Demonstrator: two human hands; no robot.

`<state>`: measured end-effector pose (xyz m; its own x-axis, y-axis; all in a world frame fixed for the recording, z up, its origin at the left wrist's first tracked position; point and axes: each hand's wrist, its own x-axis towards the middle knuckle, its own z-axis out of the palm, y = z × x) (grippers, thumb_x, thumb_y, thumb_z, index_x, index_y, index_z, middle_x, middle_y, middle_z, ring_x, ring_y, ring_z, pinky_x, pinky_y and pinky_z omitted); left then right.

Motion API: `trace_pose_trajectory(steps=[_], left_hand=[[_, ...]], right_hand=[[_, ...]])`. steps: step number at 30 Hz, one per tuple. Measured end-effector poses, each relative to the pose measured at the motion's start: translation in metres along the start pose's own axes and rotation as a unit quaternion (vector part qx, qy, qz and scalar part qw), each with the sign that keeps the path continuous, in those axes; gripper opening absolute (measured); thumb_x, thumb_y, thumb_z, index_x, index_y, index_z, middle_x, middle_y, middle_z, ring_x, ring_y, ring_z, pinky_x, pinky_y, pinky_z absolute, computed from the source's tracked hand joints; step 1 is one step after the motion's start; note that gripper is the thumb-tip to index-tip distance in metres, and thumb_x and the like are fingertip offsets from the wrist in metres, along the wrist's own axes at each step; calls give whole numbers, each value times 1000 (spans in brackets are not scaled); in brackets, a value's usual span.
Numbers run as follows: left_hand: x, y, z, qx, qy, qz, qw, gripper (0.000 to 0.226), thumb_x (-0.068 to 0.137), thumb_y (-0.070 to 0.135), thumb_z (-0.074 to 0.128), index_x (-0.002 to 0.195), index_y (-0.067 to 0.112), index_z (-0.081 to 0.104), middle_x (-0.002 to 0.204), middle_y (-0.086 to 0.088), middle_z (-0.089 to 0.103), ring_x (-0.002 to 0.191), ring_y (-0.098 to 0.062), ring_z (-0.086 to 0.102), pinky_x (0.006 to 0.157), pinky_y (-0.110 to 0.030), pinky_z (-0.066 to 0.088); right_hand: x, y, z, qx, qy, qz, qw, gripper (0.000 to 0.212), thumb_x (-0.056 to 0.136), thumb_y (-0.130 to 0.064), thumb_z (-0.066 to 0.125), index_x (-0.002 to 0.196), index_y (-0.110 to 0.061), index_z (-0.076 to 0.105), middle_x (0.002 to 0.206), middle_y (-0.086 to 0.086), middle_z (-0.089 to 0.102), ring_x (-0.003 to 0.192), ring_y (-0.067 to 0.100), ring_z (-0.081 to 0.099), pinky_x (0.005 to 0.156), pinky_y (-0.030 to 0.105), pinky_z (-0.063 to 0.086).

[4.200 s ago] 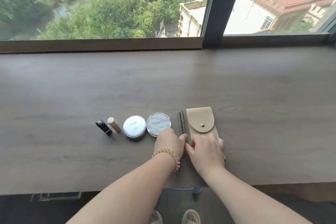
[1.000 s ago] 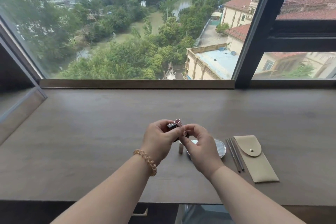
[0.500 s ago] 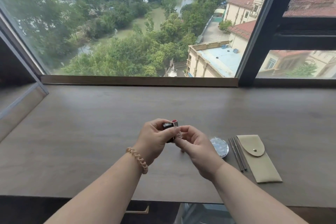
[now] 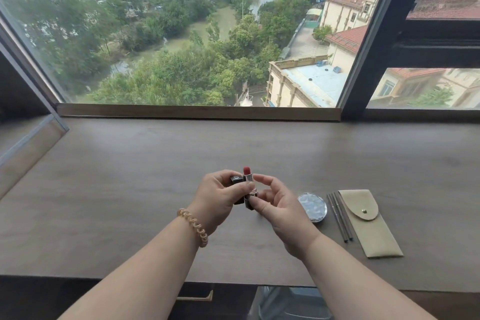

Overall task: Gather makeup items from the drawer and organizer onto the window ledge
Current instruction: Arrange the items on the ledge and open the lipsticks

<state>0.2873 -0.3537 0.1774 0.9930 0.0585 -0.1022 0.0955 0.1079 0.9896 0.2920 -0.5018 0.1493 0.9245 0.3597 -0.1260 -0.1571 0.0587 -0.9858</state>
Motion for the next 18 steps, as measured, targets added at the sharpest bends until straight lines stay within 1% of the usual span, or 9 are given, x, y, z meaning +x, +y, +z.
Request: trace_pose_trajectory(steps=[2,3,6,8,10,12,14,16,18], left_hand=[[-1,-2,1,6,-3,-4,1000,5,78,-5,68,81,-6,63,58,-1,64,53,-11,61,52,-20,48],[-1,-3,1,9,-3,-7,1000,7,78,-5,68,82,-8,63,59,-3,64,54,-12,61,52,-20,49],[0,-7,0,23,-2,-14,1000,9,77,-4,70,83,-8,64,61,-4,64,56,-13,62,54,-22,51],[1,-11,-2,38,-3,-21,999,10,75,-4,72,80,-5,63,58,-1,63,54,-11,61,53,-21,50],[3,-18,-3,57,2,-30,998,13,72,-5,75,77,-1,64,60,-2,63,53,-10,61,53,-20,50],[5,-30,-4,96,11,-27,995,16,66,2,81,72,9,69,70,-5,62,60,-12,61,57,-23,51],[6,-47,-7,151,20,-25,988,14,59,19,83,66,23,72,78,-4,63,69,-12,61,63,-29,53],[6,-66,-11,197,23,-41,979,13,57,27,82,66,28,72,78,2,64,74,-9,61,71,-30,53],[6,-83,-13,206,21,-60,976,14,59,27,83,67,30,72,76,7,64,74,-5,60,74,-28,51]], right_hand=[[1,1,-1,-51,14,-7,999,53,71,-29,78,118,-33,55,93,10,63,88,19,64,88,36,50],[1,1,-1,-48,11,-10,999,51,72,-27,78,118,-32,56,92,10,62,86,19,65,88,37,51],[1,5,-2,1,-7,-5,1000,49,81,-16,72,125,-21,52,90,11,66,87,20,68,86,31,51],[0,6,-4,-50,6,-1,999,51,78,-22,75,124,-26,52,90,3,70,90,20,65,87,23,47],[0,10,-5,-164,53,-3,985,44,72,-32,79,111,-31,60,88,-6,69,89,17,61,77,14,43],[1,19,-5,-280,120,-30,952,31,65,-45,79,89,-31,67,80,-10,65,85,10,59,75,22,46],[2,37,-6,-352,144,-36,924,28,62,-53,77,75,-30,68,73,-15,61,84,6,56,79,33,46],[5,56,-4,-387,149,-32,909,29,60,-60,70,72,-34,66,71,-19,58,86,6,54,82,37,44],[7,76,-3,-395,156,-33,905,36,58,-66,57,75,-36,66,73,-18,59,88,8,53,80,36,40]])
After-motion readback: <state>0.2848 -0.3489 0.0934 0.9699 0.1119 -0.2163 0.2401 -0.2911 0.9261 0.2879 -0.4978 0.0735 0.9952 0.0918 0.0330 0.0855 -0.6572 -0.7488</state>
